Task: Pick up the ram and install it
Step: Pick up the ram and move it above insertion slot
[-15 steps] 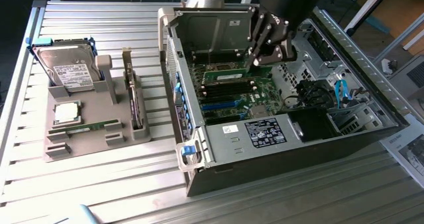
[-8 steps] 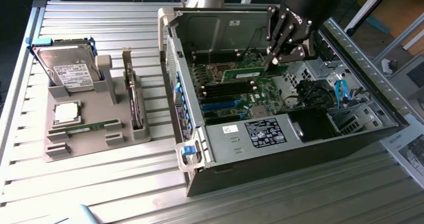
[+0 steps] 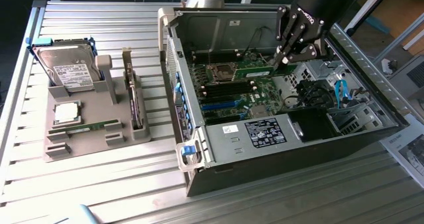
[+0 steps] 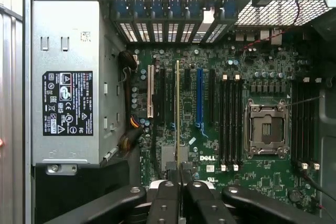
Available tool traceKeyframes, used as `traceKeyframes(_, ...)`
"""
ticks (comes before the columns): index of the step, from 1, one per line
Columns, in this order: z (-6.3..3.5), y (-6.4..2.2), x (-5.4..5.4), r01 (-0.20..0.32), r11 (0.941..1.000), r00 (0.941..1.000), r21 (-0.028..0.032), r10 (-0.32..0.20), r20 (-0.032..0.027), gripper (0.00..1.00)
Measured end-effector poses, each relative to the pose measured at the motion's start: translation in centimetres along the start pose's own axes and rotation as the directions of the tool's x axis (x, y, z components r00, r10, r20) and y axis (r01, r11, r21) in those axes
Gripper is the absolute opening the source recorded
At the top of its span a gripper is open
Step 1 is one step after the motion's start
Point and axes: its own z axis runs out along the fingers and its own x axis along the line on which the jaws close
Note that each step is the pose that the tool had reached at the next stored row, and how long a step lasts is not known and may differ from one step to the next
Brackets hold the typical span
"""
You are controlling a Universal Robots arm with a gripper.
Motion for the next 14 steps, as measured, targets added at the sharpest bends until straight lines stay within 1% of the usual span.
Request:
traceKeyframes(7,0.0,-0.01,-0.1,0.0,1.0,1.0,0.0,0.0,0.0,0.12)
traceKeyframes(11,0.01,0.0,-0.9,0.0,1.0,1.0,0.0,0.0,-0.0001,0.12)
traceKeyframes(14,0.03,-0.01,-1.8,0.0,1.0,1.0,0.0,0.0,-0.0001,0.12)
